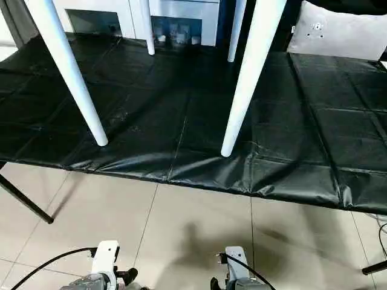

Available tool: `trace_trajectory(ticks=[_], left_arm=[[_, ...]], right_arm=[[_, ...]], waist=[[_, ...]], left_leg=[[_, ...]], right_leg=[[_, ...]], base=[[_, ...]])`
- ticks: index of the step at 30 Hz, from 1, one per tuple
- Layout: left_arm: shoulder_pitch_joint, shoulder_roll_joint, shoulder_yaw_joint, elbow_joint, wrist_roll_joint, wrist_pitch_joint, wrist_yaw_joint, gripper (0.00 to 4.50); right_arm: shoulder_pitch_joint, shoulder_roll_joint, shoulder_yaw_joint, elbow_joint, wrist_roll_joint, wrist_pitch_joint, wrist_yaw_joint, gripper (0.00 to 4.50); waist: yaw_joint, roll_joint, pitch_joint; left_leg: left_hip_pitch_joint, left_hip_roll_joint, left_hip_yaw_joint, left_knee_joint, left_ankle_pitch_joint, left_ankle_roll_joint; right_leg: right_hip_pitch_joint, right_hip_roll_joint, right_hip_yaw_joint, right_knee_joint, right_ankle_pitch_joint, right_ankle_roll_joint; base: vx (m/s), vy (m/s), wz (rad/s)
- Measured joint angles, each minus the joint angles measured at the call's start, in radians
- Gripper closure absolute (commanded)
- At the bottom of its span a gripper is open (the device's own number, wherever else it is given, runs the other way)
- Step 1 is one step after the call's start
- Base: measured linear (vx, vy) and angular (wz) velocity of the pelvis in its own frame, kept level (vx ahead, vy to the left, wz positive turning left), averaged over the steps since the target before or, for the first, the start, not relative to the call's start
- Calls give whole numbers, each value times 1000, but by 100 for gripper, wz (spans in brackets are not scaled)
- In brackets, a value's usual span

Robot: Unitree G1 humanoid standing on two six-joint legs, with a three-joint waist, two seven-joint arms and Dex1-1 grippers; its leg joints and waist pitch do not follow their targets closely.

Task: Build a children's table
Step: Flip table

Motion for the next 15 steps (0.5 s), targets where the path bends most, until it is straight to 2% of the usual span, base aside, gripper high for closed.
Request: trace_trajectory(ticks=[15], left_arm=[[0, 0, 0, 0, 0, 0, 0, 4]], right_arm=[[0, 0, 0, 0, 0, -2, 0, 0]], waist=[[0, 0, 2]], left_leg=[[0, 0, 1, -3, -2, -3]], right_leg=[[0, 0, 0, -2, 0, 0]], base=[[0, 0, 0]])
